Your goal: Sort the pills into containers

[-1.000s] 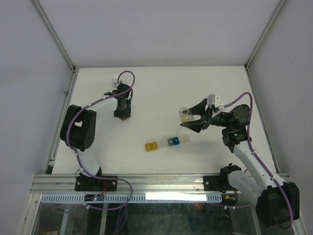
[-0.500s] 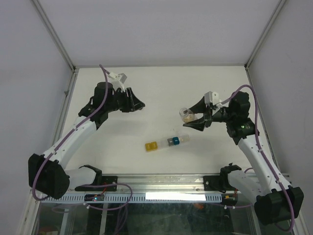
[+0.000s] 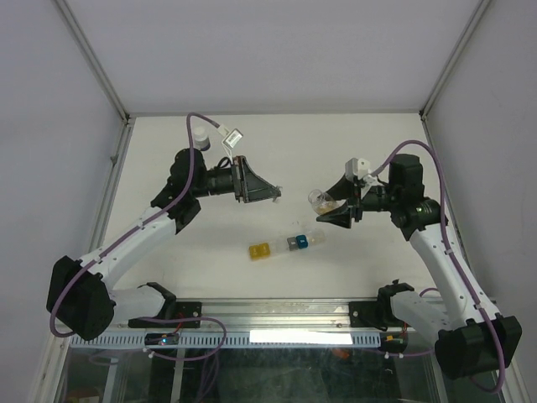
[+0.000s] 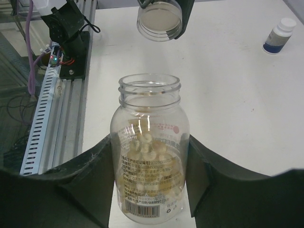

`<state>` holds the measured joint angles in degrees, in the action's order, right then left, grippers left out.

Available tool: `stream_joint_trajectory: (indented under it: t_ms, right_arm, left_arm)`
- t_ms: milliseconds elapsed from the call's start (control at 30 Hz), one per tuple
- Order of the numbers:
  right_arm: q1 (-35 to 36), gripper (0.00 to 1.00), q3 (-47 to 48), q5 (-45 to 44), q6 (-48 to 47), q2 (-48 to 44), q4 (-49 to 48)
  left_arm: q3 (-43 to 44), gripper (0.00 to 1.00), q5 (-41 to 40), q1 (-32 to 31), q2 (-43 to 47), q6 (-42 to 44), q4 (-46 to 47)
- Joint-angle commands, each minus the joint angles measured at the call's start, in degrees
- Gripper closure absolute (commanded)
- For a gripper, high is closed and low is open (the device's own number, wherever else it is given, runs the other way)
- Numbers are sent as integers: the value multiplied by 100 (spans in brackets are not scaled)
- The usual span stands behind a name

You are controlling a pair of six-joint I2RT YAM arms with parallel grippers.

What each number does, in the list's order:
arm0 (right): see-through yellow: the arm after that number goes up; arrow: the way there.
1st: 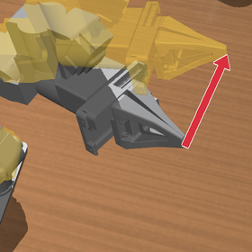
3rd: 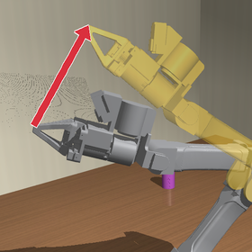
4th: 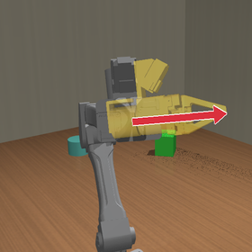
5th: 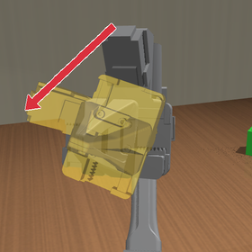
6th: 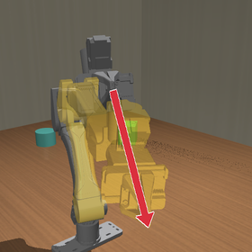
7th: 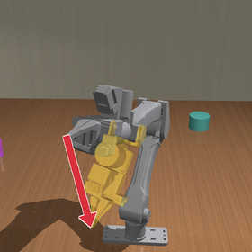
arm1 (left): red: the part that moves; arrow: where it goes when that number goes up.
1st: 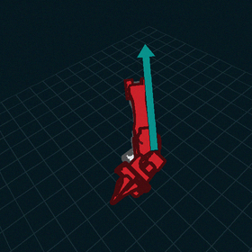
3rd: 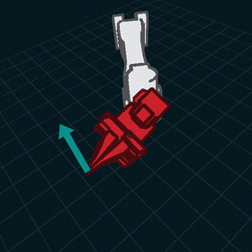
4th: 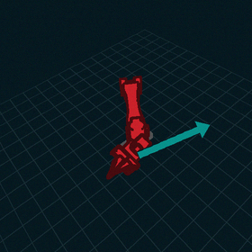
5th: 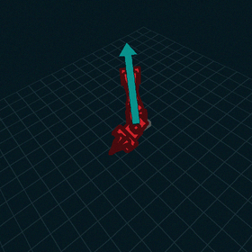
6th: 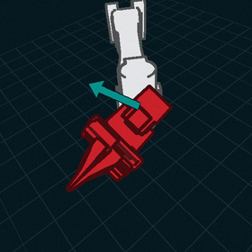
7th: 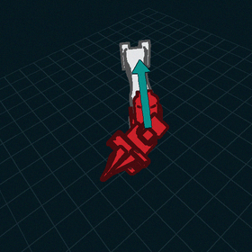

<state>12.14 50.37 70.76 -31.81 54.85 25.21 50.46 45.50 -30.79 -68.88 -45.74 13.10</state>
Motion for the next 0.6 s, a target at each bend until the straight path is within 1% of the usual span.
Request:
stream_joint_trajectory:
  t_ms: [0,300,467,567]
  right_arm:
    - [77,100,365,-108,-340,20,266]
    - [340,100,411,-398,-605,163,507]
    - [548,100,455,-690,-729,259,620]
    - [666,100,459,-855,-752,300,633]
  left_arm:
    - [335,72,230,-91,-165,-131,450]
    - [448,72,116,-214,-335,51,264]
    - [577,72,-174,-352,-358,293,-82]
    - [705,72,-405,-461,-386,541,-477]
